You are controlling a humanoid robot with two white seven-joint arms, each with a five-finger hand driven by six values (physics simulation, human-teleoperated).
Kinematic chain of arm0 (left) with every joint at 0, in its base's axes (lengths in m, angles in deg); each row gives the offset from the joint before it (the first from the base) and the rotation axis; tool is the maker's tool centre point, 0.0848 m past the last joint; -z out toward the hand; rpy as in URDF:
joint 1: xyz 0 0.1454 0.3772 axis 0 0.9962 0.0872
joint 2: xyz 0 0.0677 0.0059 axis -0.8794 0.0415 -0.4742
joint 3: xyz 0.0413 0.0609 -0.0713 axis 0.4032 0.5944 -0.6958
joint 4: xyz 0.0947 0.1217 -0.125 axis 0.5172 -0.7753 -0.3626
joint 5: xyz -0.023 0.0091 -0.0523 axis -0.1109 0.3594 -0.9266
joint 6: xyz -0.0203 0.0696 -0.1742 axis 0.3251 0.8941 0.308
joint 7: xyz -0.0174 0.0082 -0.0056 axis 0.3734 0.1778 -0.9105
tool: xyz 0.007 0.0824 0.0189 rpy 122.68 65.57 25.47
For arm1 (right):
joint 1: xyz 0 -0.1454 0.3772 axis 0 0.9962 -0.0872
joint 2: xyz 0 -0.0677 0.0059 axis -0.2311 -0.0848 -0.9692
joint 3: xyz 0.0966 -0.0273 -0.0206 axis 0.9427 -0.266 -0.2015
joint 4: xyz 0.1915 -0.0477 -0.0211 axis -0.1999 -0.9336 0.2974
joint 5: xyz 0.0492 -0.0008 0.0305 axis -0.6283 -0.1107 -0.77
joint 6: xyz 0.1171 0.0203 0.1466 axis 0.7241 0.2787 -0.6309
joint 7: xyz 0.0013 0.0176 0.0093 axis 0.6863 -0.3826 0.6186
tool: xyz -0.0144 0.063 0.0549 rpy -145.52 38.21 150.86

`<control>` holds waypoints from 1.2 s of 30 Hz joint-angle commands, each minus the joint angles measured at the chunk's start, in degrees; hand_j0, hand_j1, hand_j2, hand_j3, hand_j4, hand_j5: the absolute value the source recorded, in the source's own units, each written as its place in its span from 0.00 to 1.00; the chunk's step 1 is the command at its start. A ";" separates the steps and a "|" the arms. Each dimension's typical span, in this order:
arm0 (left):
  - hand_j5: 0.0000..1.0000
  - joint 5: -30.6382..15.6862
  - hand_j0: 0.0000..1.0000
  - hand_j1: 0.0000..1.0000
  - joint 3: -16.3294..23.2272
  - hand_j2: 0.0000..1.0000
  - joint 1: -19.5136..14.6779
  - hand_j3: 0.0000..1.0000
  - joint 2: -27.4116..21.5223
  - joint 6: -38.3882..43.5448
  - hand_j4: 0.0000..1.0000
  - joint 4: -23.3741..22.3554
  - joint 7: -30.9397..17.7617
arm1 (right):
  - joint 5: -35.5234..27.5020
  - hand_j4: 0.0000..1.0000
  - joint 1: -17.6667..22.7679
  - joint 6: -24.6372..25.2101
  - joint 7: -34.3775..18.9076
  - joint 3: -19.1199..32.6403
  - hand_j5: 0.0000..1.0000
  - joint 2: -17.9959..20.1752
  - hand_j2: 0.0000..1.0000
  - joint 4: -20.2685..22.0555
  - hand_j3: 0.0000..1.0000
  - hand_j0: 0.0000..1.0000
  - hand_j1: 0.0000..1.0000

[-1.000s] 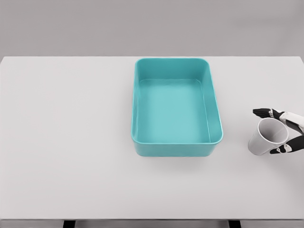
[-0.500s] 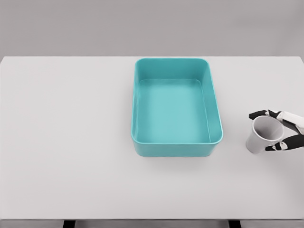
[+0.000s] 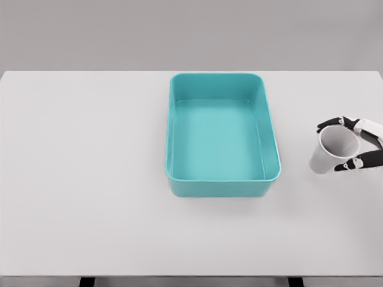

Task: Put the paper cup into the basket with your right arm

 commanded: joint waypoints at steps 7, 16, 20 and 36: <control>1.00 0.01 1.00 1.00 -0.01 1.00 0.00 1.00 0.00 -0.05 1.00 0.00 0.00 | -0.55 0.68 -0.70 0.10 0.00 2.45 0.68 -1.06 0.68 1.06 0.68 0.68 0.68; 1.00 0.01 1.00 1.00 -0.01 1.00 0.00 1.00 0.00 -0.05 1.00 0.00 0.00 | -0.55 0.68 -3.16 0.10 0.00 5.36 0.68 -3.61 0.68 3.52 0.68 0.68 0.68; 1.00 0.01 1.00 1.00 -0.01 1.00 0.00 1.00 0.00 0.04 1.00 0.00 0.00 | -0.47 0.68 -5.18 0.10 0.00 5.44 0.68 -5.10 0.68 3.44 0.68 0.68 0.68; 1.00 0.01 1.00 1.00 -0.01 1.00 0.00 1.00 0.00 0.04 1.00 0.00 0.00 | 0.59 0.68 -11.07 1.61 0.00 5.18 0.68 -14.77 0.68 3.35 0.68 0.68 0.68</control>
